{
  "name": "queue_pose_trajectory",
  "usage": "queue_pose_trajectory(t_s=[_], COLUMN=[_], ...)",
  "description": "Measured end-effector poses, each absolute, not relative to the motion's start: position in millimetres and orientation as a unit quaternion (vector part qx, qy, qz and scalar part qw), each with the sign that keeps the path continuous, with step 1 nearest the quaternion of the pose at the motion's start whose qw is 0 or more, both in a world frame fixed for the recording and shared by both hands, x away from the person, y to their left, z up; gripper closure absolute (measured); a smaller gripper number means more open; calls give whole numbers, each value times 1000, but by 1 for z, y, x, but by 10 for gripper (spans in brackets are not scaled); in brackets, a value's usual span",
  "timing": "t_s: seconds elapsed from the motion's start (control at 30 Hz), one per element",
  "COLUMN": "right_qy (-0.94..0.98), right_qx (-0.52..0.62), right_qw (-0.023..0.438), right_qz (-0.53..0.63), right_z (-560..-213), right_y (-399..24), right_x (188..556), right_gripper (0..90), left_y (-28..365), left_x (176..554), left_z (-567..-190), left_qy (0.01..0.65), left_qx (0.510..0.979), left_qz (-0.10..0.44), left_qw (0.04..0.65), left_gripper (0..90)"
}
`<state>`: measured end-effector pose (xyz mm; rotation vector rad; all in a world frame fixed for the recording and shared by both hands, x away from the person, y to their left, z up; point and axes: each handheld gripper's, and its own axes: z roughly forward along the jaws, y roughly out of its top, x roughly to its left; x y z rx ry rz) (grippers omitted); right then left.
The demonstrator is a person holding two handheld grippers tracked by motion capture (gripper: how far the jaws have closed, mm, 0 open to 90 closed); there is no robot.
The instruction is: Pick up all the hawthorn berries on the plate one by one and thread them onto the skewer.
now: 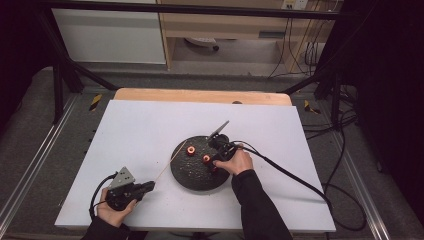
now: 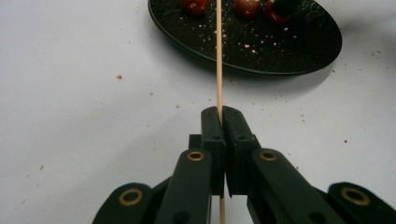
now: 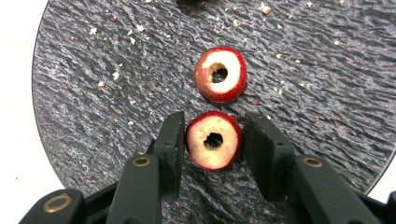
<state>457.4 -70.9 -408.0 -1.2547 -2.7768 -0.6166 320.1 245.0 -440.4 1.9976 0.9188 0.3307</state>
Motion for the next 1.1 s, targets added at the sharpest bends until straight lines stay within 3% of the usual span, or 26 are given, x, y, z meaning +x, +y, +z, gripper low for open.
queue_pose_trajectory(t_s=[0.5,1.1], right_qy=[-881,-836], right_qx=[-414,-420], right_qw=[26,-23], right_qz=[-227,-352], right_z=[-396,-369], right_y=[-75,-91], right_x=[453,432], right_gripper=[605,607], left_y=[244,242], left_x=[319,316], left_z=[-440,-439], left_qy=[369,370], left_qx=[804,801], left_qz=[135,137], left_qw=[445,450], left_gripper=[875,875])
